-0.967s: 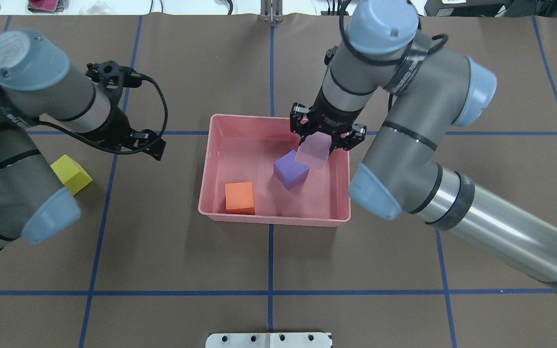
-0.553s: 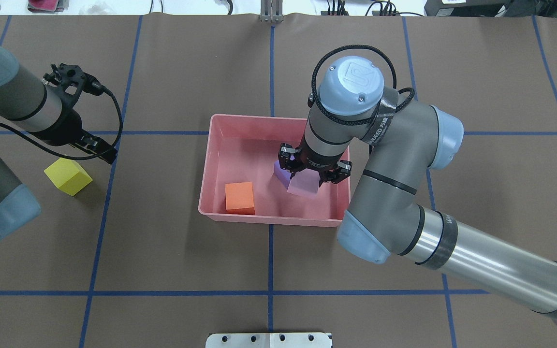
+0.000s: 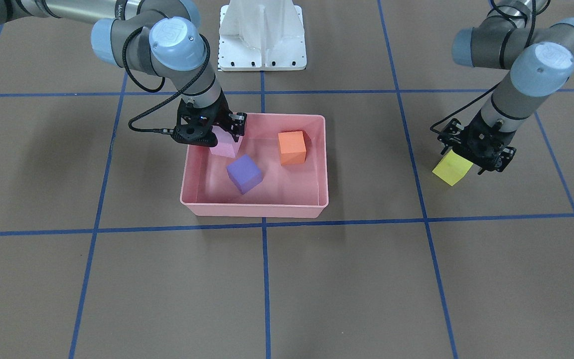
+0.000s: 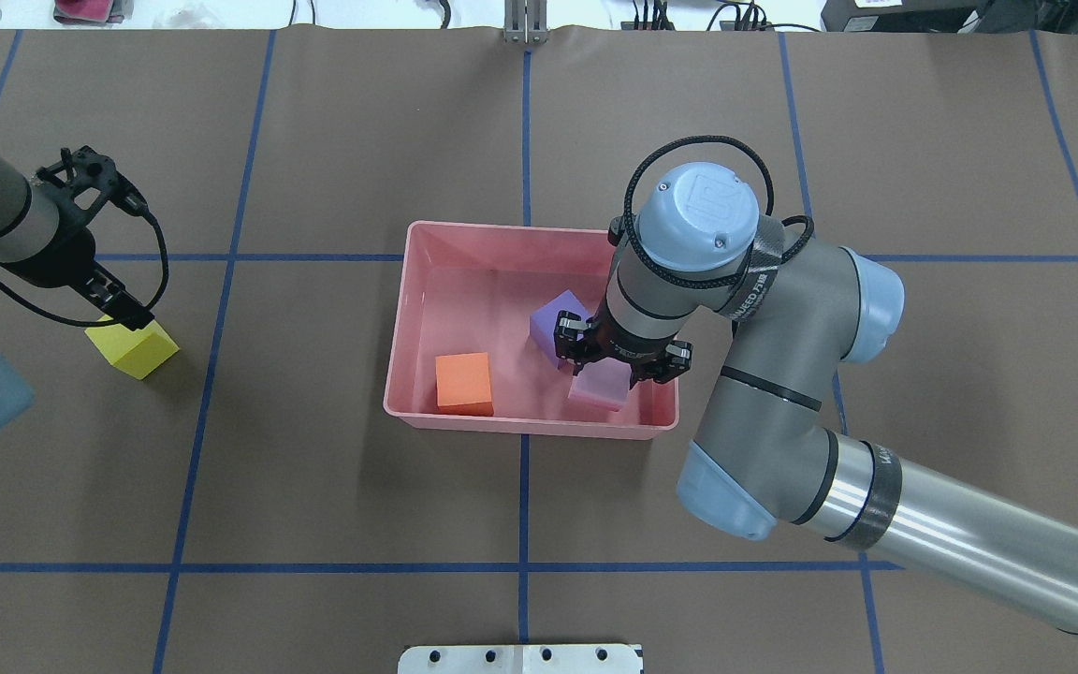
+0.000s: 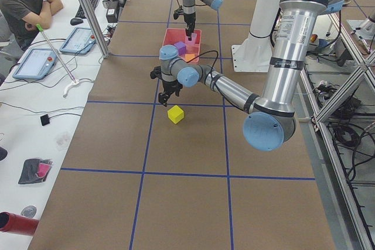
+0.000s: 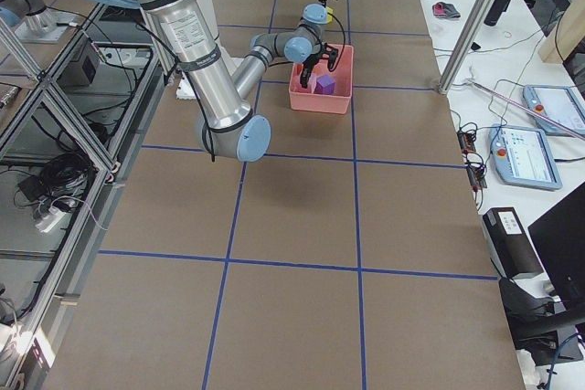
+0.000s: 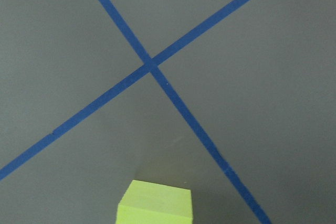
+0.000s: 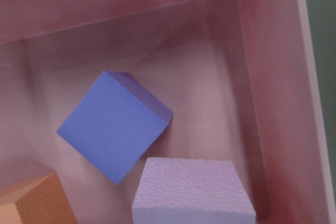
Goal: Place blocks into pink bin with both arms
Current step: 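Drop light pink cube into bin while left gripper reaches yellow-green cube, then lift yellow-green cube with left gripper toward bin while right arm withdraws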
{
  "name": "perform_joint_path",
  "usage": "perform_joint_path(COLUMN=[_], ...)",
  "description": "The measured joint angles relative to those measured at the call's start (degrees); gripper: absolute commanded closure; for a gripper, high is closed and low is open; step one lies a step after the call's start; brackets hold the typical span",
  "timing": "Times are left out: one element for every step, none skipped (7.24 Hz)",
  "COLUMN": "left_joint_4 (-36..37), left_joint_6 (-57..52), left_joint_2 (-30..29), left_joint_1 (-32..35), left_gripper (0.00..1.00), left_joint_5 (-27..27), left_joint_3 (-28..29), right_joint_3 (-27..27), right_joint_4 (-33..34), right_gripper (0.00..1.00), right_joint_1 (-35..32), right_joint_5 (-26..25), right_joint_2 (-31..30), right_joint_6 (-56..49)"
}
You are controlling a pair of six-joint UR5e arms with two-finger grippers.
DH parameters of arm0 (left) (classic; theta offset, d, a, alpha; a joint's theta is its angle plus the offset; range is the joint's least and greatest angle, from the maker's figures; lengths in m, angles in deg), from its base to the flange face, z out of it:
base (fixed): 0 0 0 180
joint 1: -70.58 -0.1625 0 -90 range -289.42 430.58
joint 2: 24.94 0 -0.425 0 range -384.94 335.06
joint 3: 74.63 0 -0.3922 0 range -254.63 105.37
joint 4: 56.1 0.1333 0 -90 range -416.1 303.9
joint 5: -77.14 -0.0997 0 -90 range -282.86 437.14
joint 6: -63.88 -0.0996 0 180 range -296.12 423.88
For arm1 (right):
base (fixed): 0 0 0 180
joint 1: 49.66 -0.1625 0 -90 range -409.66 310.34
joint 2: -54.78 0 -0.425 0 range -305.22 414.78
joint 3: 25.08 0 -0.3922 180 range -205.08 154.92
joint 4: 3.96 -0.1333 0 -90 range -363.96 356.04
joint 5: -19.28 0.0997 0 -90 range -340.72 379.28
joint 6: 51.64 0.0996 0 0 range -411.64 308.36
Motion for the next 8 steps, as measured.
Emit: perform_joint_path(left_joint_4=[-1.2, -1.7, -1.9, -1.9, -1.9, -1.9, -1.9, -1.9], left_joint_6=[0.0, 1.1, 2.2, 2.8, 3.3, 3.8, 4.1, 4.4], left_joint_2=[0.2, 0.2, 0.2, 0.2, 0.2, 0.2, 0.2, 0.1], left_joint_1=[0.1, 0.0, -0.2, -0.3, -0.4, -0.4, -0.5, -0.5], left_gripper=[0.01, 0.01, 0.01, 0.01, 0.01, 0.01, 0.01, 0.01], left_joint_5=[0.1, 0.2, 0.2, 0.3, 1.1, 3.1, 4.9, 5.7], left_joint_3=[1.7, 2.7, 3.4, 3.8, 4.0, 4.2, 4.5, 4.8], right_joint_3=[0.9, 3.3, 5.9, 7.8, 8.8, 9.1, 9.2, 9.3], right_joint_4=[-0.1, 0.1, 0.4, 0.5, 0.5, 0.5, 0.5, 0.5], right_gripper=[0.0, 0.0, 0.0, 0.0, 0.0, 0.0, 0.0, 0.0], right_joint_1=[-0.5, -2.6, -6.7, -12.2, -16.9, -19.3, -20.2, -20.7], right_joint_5=[0.2, 1.4, 4.7, 10.2, 15.2, 17.5, 18.4, 18.7], right_joint_2=[0.2, 0.1, -0.6, -1.7, -2.8, -3.4, -3.9, -4.1], right_joint_6=[0.0, -0.1, -0.1, -0.4, -0.7, -1.0, -1.1, -1.2])
